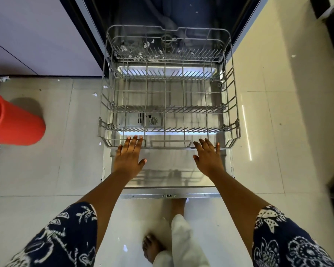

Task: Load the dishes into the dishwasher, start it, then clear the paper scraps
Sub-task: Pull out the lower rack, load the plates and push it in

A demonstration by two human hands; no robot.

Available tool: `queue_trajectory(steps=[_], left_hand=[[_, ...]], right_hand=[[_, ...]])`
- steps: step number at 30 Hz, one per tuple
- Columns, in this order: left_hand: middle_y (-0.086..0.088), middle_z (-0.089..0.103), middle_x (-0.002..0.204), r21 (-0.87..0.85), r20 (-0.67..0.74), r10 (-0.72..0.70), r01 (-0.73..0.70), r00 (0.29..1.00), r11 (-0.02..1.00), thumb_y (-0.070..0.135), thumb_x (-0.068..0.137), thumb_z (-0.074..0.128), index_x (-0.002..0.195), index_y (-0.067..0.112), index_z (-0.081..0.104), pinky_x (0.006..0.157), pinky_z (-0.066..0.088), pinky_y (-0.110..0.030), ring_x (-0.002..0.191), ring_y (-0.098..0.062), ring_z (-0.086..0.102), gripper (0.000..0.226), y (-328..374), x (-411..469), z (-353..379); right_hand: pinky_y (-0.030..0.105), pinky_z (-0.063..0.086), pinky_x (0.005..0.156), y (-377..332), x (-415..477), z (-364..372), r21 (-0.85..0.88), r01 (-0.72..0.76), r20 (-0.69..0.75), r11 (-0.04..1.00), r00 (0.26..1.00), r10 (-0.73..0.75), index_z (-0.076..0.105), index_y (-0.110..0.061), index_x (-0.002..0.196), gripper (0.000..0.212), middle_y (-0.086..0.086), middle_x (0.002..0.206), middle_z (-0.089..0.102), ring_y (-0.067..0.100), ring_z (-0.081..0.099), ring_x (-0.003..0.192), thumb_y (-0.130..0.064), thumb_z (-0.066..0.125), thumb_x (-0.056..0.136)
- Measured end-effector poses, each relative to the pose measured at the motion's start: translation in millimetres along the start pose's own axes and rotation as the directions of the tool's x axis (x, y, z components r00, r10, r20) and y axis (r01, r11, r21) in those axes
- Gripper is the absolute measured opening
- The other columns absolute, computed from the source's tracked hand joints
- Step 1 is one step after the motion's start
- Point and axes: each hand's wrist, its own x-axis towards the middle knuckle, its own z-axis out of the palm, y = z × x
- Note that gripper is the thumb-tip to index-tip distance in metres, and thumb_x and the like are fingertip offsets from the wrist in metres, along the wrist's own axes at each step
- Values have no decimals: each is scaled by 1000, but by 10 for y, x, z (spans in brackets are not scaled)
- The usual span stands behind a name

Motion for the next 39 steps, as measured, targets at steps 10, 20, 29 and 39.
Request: queue_trajectory(steps=[10, 20, 29, 39], left_hand=[[-5, 61, 128, -549, -53, -143, 91, 988, 831, 37, 88, 53, 125, 15, 61, 102, 39, -32, 119, -24, 55, 43, 520, -1121, -2124], [4, 67, 110, -785, -403, -510, -1, 760, 619, 24, 93, 59, 113, 15, 66, 85, 41, -21, 102, -10, 59, 23, -365, -1449, -4550], [3, 66, 103, -788, -478, -550, -57, 684, 614, 23, 94, 57, 112, 17, 65, 78, 46, -29, 92, -13, 59, 20, -2439, -687, -6104], [-2, 64, 97, -842, -418, -615, -31, 669, 539, 18, 93, 59, 112, 9, 64, 77, 42, -24, 93, -16, 59, 22, -4308, 149, -7289]], right_hand=[[50, 10, 116, -833, -1028, -1895, 273, 55, -154, 961, 988, -13, 41, -20, 138, 44, 3, 143, 42, 20, 30, 139, -27, 48, 95], [36, 42, 90, -2470, -973, -4088, 290, 427, -373, 857, 875, -310, 65, -8, 110, 25, 14, 109, 66, 31, 57, 106, -19, 53, 91], [36, 48, 83, -4801, 379, -5325, 389, 535, -568, 750, 780, -262, 69, -11, 101, 19, 12, 99, 69, 30, 62, 95, -18, 60, 86], [26, 39, 92, -6381, 1431, -6056, 369, 523, -498, 768, 809, -311, 63, -13, 112, 26, 4, 114, 63, 20, 53, 111, -24, 58, 90]])
